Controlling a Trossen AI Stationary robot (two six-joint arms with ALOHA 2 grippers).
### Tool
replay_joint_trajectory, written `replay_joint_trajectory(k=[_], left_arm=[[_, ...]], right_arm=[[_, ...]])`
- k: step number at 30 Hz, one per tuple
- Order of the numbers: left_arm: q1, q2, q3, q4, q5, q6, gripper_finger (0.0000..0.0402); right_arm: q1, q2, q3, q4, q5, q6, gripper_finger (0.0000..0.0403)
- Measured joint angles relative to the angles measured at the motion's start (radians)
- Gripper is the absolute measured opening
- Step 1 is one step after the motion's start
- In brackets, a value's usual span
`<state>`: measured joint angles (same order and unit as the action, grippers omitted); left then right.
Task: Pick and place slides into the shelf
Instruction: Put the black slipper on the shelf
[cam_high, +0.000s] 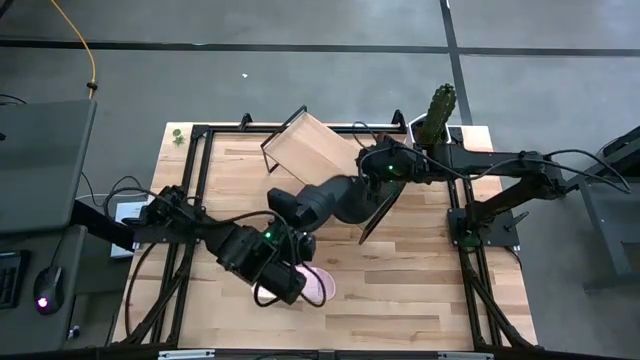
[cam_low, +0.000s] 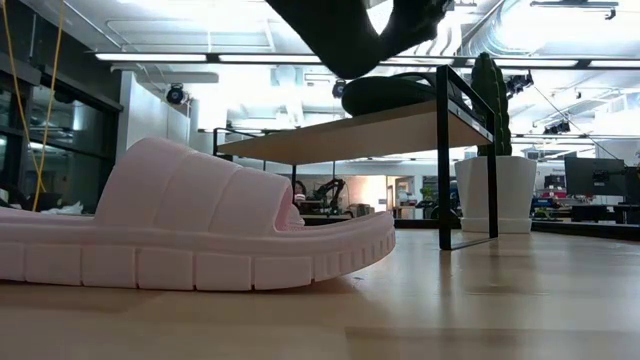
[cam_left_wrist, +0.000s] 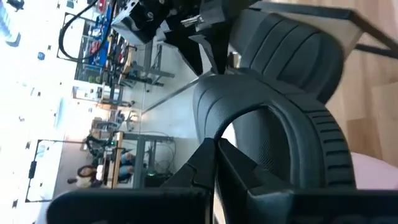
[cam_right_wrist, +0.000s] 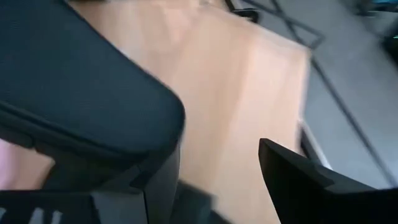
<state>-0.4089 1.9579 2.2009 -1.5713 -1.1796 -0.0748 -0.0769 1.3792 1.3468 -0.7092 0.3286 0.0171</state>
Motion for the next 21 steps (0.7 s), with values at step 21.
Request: replay_joint_trajectory(k=[21], left_arm=[[0.172,0.001,0.0,0.0,0.021,0.056,0.0]], right_arm=[[-0.023,-0.066,0.21,-0.069,0.09,-0.016,0.0211]])
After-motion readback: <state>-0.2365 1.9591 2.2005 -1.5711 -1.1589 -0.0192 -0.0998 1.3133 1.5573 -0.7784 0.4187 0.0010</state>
